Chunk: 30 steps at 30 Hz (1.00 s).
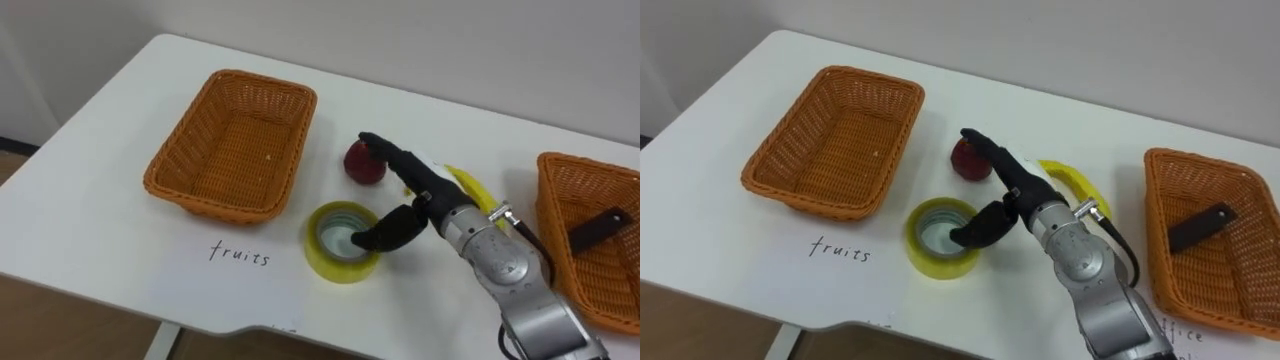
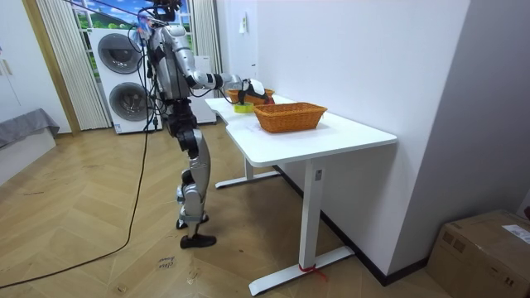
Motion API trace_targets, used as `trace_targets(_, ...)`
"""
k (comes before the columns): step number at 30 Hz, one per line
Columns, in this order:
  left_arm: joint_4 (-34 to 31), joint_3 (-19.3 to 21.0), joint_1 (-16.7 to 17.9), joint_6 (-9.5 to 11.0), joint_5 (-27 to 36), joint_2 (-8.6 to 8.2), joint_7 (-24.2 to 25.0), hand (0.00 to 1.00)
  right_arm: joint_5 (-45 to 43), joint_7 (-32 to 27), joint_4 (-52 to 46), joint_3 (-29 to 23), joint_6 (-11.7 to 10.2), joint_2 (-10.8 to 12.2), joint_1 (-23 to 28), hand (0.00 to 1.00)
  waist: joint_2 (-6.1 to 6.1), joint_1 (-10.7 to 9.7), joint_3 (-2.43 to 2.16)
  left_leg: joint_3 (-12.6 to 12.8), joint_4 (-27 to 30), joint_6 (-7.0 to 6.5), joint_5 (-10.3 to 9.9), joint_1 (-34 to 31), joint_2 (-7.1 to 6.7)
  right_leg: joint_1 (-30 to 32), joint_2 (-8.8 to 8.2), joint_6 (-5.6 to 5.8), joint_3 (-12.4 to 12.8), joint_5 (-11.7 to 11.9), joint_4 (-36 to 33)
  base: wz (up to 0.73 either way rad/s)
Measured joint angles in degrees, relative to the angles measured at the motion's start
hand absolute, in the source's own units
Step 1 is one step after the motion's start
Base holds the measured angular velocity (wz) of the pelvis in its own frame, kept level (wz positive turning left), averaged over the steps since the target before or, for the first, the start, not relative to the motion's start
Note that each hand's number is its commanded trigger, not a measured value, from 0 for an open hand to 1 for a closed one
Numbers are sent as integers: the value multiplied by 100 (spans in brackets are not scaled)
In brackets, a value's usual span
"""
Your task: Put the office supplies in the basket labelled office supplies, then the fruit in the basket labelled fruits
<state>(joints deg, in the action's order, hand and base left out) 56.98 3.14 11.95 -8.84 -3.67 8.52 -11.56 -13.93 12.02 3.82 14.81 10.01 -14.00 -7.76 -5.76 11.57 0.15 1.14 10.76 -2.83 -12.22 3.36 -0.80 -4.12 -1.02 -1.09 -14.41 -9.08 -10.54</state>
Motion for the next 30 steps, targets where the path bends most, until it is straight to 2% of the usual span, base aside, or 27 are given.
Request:
trace_targets(4, -67, -1, -1, -107, -51, -3, -4, 0, -16, 73, 99, 38, 69, 59, -1, 0, -5, -3, 3, 0, 13, 1, 0, -6, -2, -1, -3, 0, -35, 0, 0, 0)
trace_targets(11, -91, -4, -56, -129, -51, -6, -22, 0, -24, 78, 171, 33, 131, 67, -32, 0, -6, -2, 5, 0, 27, 2, -1, -26, -6, 3, -56, 0, -152, 0, -3, 0)
trace_targets(21, -90, -6, -93, -212, -51, -6, -24, 0, -104, 127, 239, 36, 132, 68, -78, 0, -6, -1, 8, 0, 32, 2, -1, -31, -9, 8, -51, 0, -161, 0, -4, 0)
trace_targets(30, -91, -4, -101, -228, -52, -15, -128, 0, -376, 194, 533, 101, 125, 68, -373, 0, -7, 8, 9, 0, 50, 3, -1, -55, -10, 21, -45, 0, -163, 0, -2, 0)
